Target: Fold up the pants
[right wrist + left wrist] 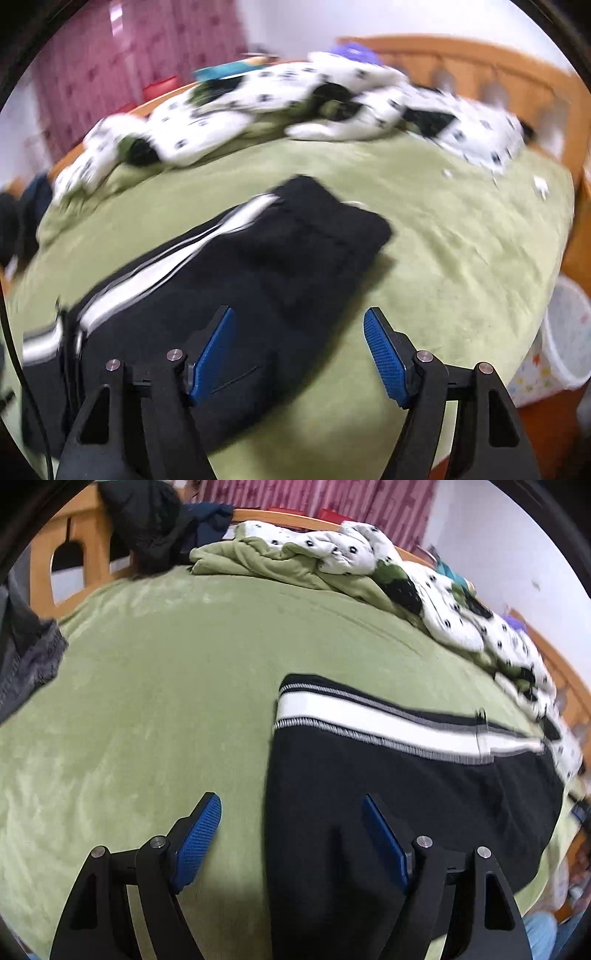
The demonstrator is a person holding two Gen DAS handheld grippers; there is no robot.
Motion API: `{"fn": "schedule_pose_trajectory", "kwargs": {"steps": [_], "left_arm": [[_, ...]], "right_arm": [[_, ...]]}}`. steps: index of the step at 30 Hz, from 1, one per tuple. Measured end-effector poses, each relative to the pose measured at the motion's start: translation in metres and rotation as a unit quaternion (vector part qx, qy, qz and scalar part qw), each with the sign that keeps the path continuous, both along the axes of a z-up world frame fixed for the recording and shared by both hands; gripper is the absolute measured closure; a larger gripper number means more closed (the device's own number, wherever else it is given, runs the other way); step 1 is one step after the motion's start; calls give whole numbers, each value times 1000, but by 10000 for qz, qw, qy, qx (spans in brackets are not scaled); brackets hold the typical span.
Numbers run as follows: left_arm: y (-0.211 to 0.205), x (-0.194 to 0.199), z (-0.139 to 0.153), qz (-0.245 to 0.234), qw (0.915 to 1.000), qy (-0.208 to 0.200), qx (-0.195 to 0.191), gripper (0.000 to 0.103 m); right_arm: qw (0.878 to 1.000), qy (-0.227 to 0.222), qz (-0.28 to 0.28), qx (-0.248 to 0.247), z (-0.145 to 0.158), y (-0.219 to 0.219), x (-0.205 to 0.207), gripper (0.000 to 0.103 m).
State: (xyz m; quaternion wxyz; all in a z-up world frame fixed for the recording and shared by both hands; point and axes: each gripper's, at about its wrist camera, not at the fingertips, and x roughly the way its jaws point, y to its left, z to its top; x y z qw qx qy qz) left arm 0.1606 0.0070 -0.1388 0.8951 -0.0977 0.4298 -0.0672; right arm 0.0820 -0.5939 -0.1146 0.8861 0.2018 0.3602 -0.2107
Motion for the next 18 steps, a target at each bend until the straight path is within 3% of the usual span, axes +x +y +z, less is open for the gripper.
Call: {"fn": "schedule_pose_trajectory", "kwargs": {"steps": [8, 11, 15, 16, 17, 18], "left_arm": [[19, 45, -27, -375, 9930, 714, -858, 27], [25, 57, -42, -445, 9873, 934, -1207, 33], [20, 68, -50, -639, 9846, 909, -1353, 35], [18, 70, -50, -668, 9843, 904, -1362, 44], [16, 73, -51, -727, 9828, 946, -1409, 68], [13, 75, -52, -790, 9803, 1060, -1470, 73]], "right_arm": [[9972, -25, -121, 744, -61, -46, 46, 32], [9972, -156, -83, 723, -60, -47, 64, 33], [9965, -53, -131, 829, -64, -55, 81, 31], [9960, -94, -147, 878, -63, -57, 80, 32], [9960, -144, -171, 864, -59, -58, 77, 42], [9967, -167, -144, 782, -55, -56, 74, 55]]}}
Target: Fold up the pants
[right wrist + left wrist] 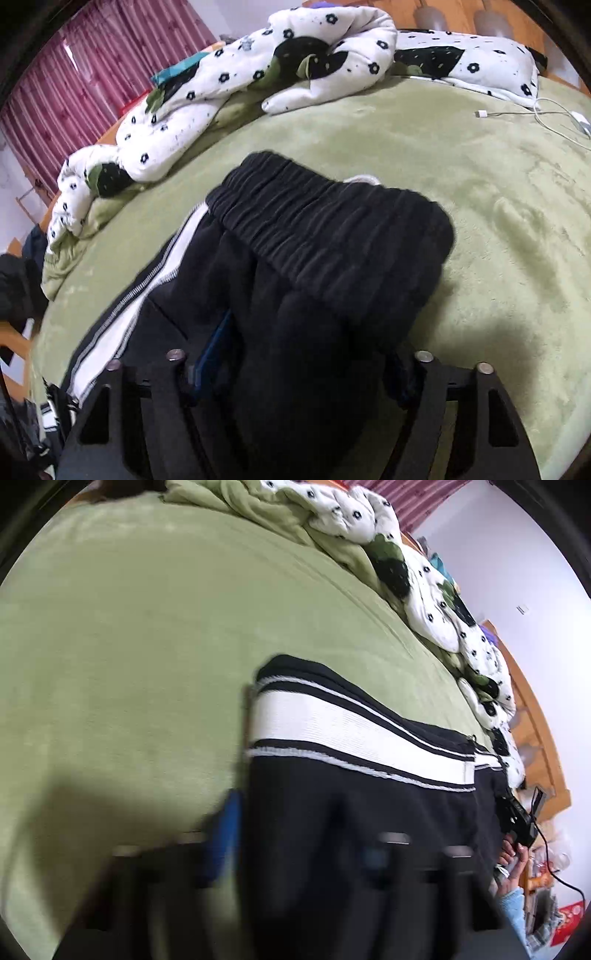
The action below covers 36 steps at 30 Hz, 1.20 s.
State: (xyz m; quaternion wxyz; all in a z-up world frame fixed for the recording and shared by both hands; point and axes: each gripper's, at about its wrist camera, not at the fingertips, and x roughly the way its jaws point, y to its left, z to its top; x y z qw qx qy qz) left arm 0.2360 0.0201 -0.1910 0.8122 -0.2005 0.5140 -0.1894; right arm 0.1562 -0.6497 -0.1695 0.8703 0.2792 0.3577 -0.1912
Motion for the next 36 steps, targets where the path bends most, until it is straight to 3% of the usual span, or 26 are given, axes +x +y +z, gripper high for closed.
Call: {"fn": "schedule_pose_trajectory", "kwargs": {"steps": [2, 4, 7, 11, 15, 19, 23, 25, 28, 30, 31, 33, 35, 36], "left_arm": [[-2, 0, 6, 119, 9999, 22, -23, 88], [-2, -8, 24, 153, 9995, -213, -201, 92], [-3, -17, 48, 122, 9981, -476, -373, 93], [-1, -26, 80, 42, 9961, -838, -267, 94], [33, -28, 102, 155, 9938, -897, -638, 94], [86, -28, 120, 626, 9915, -1131, -157, 94], [146, -15, 113, 1128, 9879, -942, 494, 93], [164, -5, 98, 1236, 9865, -808, 708, 93], [182, 11, 59, 1351, 9878, -426, 650, 93], [190, 15, 38, 1423, 9879, -269, 553, 91], [193, 15, 31, 1438, 9879, -237, 526, 87], [191, 13, 23, 1459, 9869, -227, 651, 76], [185, 9, 23, 1519, 9806, -177, 1223, 46], [183, 7, 24, 1542, 9771, -202, 1452, 43]], "right_arm": [[9993, -212, 120, -280, 19, 11, -9, 64], [9968, -437, 208, -639, 45, 33, -17, 70], [9908, -767, 389, -1041, 87, 66, -19, 73], [9825, -1251, 659, -1209, 148, 112, -13, 75], [9732, -1595, 1060, -1275, 203, 169, -3, 75], [9610, -2002, 1582, -1062, 224, 209, 3, 76], [9566, -1970, 1939, -925, 196, 239, 27, 76], [9626, -1653, 2001, -781, 160, 244, 46, 75], [9750, -777, 1798, -1046, 95, 230, 74, 75], [9833, 37, 1581, -896, 48, 208, 92, 73], [9853, 239, 1527, -731, 31, 198, 94, 72], [9878, 382, 1467, -342, 5, 179, 92, 58], [9862, 529, 1528, -355, -5, 172, 87, 50], [9846, 591, 1587, -440, -6, 171, 83, 46]]}}
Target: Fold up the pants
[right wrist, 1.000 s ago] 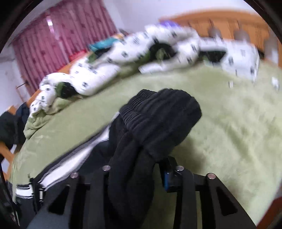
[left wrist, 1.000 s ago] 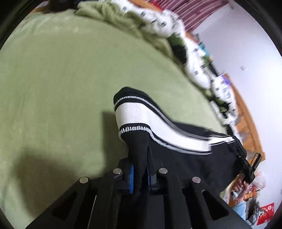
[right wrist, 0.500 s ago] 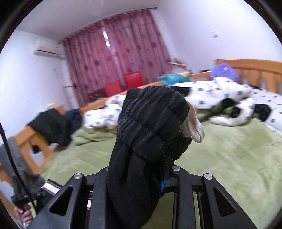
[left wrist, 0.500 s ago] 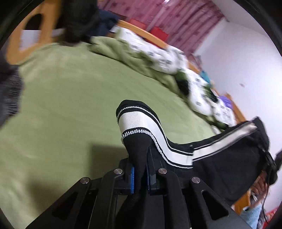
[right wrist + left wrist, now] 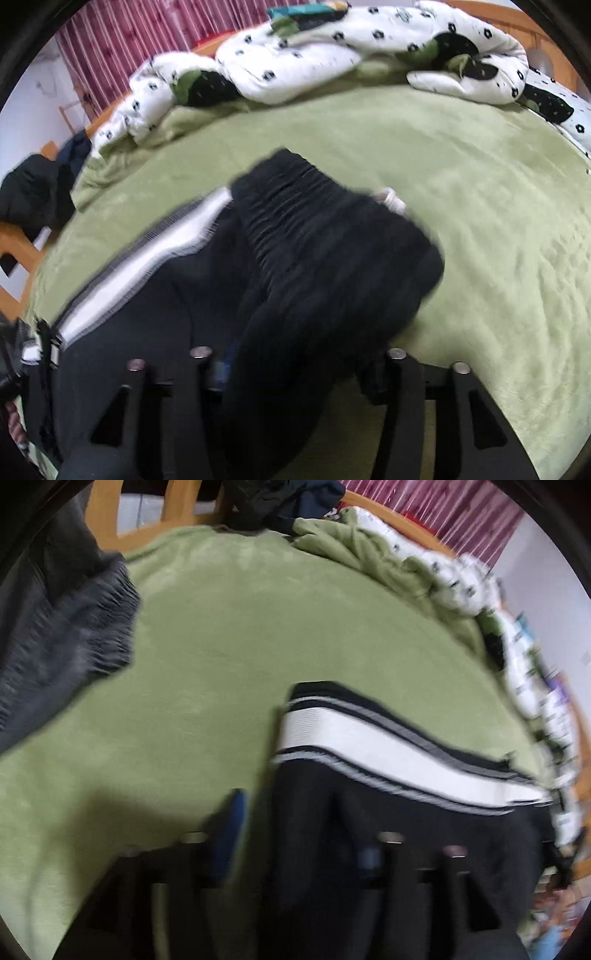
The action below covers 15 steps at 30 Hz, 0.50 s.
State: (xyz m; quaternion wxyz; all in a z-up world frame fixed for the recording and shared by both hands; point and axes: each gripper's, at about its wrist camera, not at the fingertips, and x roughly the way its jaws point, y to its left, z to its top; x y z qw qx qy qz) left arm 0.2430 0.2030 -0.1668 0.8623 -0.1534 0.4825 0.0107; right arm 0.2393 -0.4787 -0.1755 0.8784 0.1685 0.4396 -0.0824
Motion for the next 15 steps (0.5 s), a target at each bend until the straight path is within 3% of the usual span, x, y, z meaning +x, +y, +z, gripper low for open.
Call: {"fn": "schedule_pose_trajectory", "kwargs": {"steps": [2, 5, 10, 12, 14, 15], "left_arm": [[-1, -13, 7, 6, 9996, -67, 270, 43], [-8, -39, 24, -84, 9993, -265, 268, 43], [-38, -90, 33, -383, 9964, -623, 430, 37], [-50, -107, 21, -484, 9958, -639, 437, 32], [-61, -119, 2, -376, 9937, -611, 862, 30], [-65, -124, -2, -320, 9919, -632, 1051, 28]], "right_arm": [[9998, -22, 29, -173, 6, 1, -13, 43], [9980, -105, -127, -604, 30, 9, -42, 43], [9925, -691, 27, -1004, 63, 39, -75, 43], [9915, -805, 333, -968, 62, 54, -70, 42], [9915, -664, 610, -935, 48, 64, -54, 42], [9922, -383, 645, -1001, 34, 67, -44, 42]]}}
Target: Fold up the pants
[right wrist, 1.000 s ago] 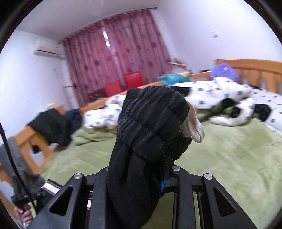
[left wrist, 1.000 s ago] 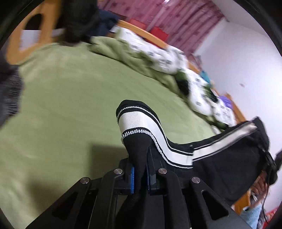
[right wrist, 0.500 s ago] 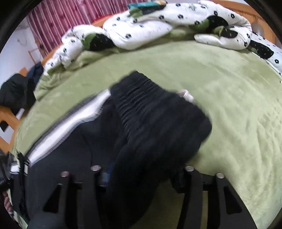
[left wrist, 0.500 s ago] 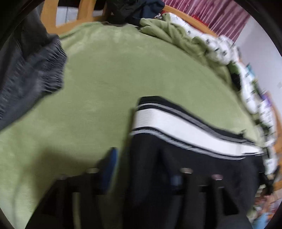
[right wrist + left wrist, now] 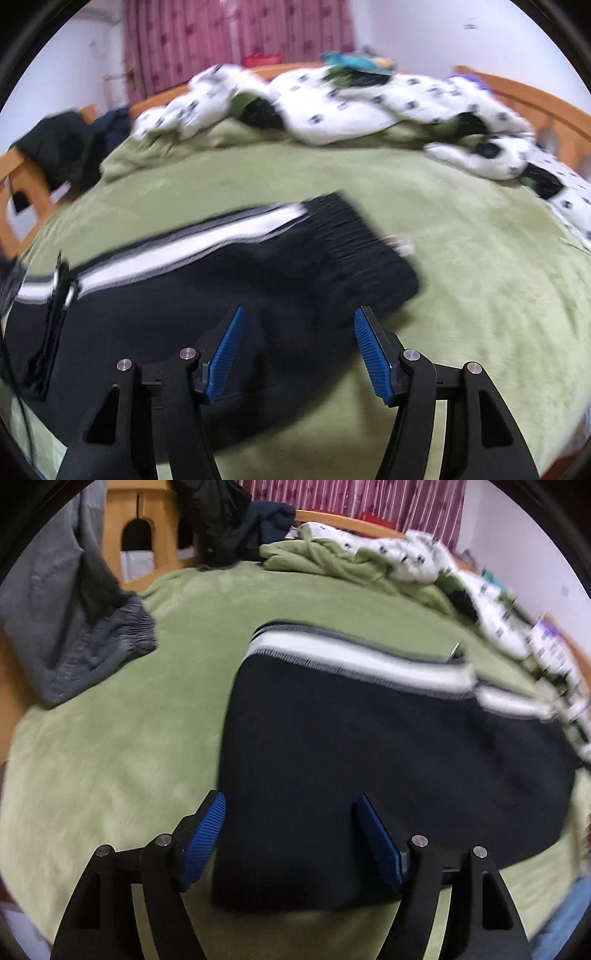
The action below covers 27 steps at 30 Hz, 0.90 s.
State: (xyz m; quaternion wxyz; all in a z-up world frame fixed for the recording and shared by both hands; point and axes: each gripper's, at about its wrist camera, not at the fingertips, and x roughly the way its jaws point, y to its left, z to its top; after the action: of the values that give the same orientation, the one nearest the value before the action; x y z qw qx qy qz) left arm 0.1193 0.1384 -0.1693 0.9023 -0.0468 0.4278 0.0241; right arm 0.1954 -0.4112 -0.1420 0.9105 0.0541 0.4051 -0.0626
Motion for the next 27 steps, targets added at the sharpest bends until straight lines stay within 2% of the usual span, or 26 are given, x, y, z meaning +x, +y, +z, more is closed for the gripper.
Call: {"fn": "schedule_pose_trajectory", "kwargs": {"steps": [1, 2, 4, 5, 9, 11, 14, 17, 20, 22, 24, 26, 27], "left_arm": [[-1, -5, -2, 16, 10000, -13, 24, 27], [2, -8, -1, 27, 9999, 40, -148, 27], [15, -13, 2, 53, 9977, 72, -677, 27], [24, -16, 2, 99, 9956, 41, -930, 27], [52, -29, -7, 386, 9841, 21, -1734, 28], [62, -30, -8, 408, 9772, -27, -2085, 29], [62, -28, -14, 432, 9753, 22, -2164, 29], [56, -23, -20, 508, 9754, 80, -2143, 29], [49, -18, -20, 529, 9780, 87, -2014, 29], [46, -17, -20, 527, 9804, 65, -1896, 32], [46, -16, -19, 475, 9821, 36, -1823, 39], [45, -16, -19, 421, 9816, 27, -1864, 47], [45, -16, -19, 402, 9813, 18, -1881, 48]], "right_arm": [[9989, 401, -79, -212, -16, 4, 11, 42], [9967, 695, -103, -405, -28, 9, 17, 42], [9960, 558, -86, -697, -21, 20, 11, 42], [9963, 580, -20, -638, -14, 24, 7, 43], [9997, 165, -199, 41, 17, 32, -20, 43], [9995, -58, -232, 199, 31, 41, -33, 42], [9991, -336, -257, 63, 45, 64, -42, 41], [9992, -391, 18, -21, 49, 85, -41, 41], [9987, -478, -36, -176, 39, 95, -37, 41], [9988, -469, -159, -30, 27, 93, -36, 41], [9987, -273, -301, 296, 12, 86, -33, 41], [9976, 147, -315, 606, 0, 81, -25, 43], [9966, 271, -303, 712, -4, 79, -21, 45]]}}
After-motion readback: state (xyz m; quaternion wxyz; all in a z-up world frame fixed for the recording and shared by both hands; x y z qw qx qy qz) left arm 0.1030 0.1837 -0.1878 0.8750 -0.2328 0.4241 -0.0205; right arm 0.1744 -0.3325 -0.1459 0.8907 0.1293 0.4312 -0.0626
